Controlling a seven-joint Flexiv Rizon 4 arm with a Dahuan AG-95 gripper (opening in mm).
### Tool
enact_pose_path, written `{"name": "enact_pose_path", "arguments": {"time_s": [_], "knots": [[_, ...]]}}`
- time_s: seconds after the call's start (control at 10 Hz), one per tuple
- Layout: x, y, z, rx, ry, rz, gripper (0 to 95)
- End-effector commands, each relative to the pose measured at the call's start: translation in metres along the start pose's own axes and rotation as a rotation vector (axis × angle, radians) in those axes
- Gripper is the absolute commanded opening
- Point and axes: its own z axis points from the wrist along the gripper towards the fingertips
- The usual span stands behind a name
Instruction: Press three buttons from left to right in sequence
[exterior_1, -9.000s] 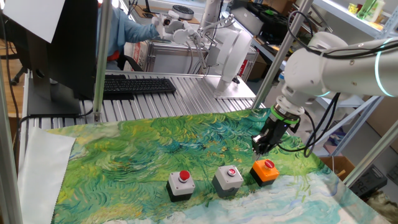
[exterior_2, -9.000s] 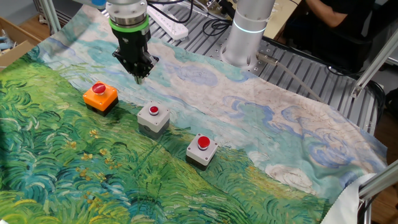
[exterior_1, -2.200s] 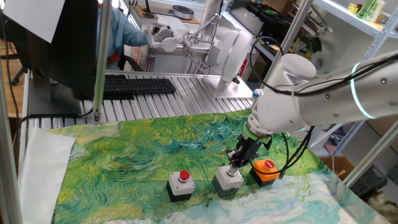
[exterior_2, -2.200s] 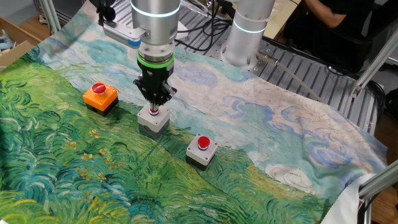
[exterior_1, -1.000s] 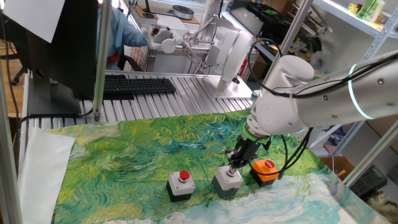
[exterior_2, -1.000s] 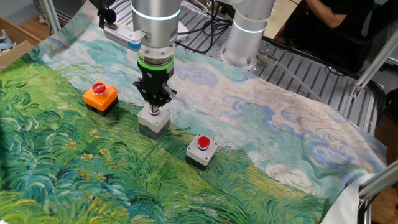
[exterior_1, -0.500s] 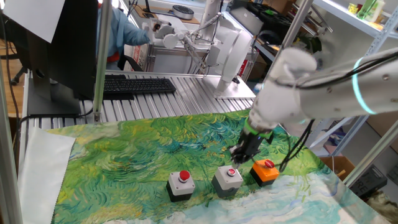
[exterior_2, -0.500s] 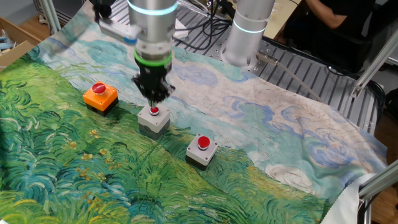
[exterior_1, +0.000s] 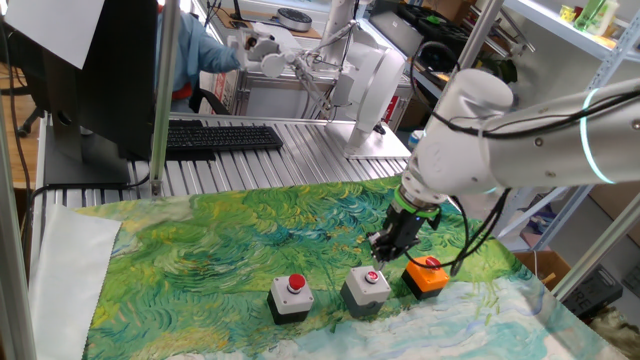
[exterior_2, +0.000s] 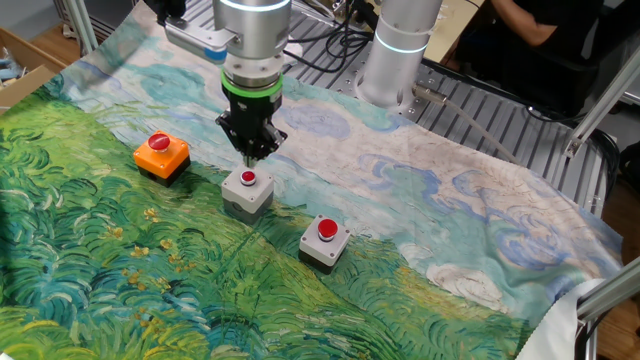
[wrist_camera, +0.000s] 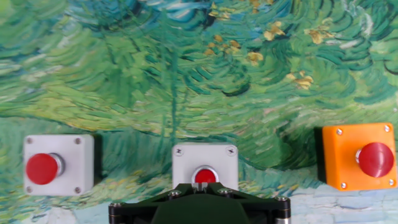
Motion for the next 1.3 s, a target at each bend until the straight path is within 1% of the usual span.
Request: {"name": "enact_pose_path", "arguments": {"time_s": [0.1,0.2,0.3,0.8,1.1,1.3], "knots": [[0.000,0.007,-0.003,0.000,0.002,0.005,0.0],[-0.001,0.011,-0.004,0.000,0.002,0.010,0.0],[0.000,0.019,-0.004,0.000,0.002,0.010,0.0],[0.006,0.045,-0.003,-0.002,0.001,0.033,0.0],[0.006,0.048,-0.003,-0.006,0.001,0.026,0.0],[0.005,0.055,-0.007,-0.008,0.001,0.027,0.0]]}}
